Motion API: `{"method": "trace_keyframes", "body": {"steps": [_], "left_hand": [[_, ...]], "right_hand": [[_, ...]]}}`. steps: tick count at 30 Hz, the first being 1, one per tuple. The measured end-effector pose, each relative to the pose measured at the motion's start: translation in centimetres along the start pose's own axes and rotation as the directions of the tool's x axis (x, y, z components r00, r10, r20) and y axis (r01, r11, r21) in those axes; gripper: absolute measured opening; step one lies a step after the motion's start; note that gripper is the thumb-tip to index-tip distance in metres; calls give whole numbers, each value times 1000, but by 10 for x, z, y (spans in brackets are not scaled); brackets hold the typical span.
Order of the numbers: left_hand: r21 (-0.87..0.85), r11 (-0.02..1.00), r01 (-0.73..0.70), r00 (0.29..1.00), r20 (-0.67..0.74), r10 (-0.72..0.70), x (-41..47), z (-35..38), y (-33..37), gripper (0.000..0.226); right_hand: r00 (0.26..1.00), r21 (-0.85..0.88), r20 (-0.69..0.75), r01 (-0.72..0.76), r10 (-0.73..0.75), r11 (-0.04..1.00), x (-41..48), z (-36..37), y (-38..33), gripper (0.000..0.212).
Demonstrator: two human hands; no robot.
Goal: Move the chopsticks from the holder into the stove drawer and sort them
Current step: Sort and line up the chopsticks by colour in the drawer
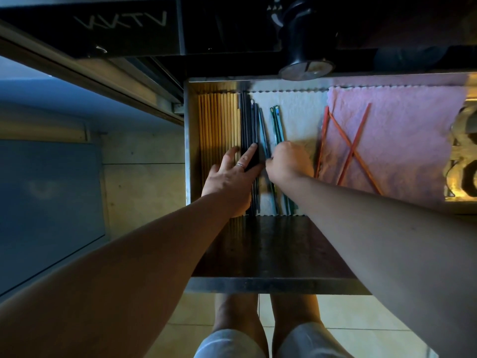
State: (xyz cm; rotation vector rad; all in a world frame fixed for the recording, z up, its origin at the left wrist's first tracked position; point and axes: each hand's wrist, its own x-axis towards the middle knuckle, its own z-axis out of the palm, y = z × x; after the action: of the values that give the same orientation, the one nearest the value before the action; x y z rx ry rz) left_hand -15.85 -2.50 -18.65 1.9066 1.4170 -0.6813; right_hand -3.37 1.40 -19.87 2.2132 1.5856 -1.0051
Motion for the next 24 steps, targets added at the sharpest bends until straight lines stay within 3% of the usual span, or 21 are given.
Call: {"method": "trace_keyframes", "body": {"steps": [8, 14, 18, 24], "left_hand": [[31, 1000, 4, 1000, 13, -4, 2, 2, -1, 83], [38, 996, 85, 996, 29, -86, 5, 3, 20, 91], [37, 993, 109, 993, 43, -110, 5, 2, 29, 94], [-44, 996, 72, 997, -36, -74, 1, 2, 9, 90]], "right_hand": [[994, 214, 16, -106, 105, 971, 1, -4, 9, 30], [987, 402, -75, -100, 141, 910, -3, -17, 34, 20], [991, 544, -37, -90, 131, 834, -5, -12, 30, 17], [999, 464, 5, -32, 34, 885, -3, -3, 14, 20]]}}
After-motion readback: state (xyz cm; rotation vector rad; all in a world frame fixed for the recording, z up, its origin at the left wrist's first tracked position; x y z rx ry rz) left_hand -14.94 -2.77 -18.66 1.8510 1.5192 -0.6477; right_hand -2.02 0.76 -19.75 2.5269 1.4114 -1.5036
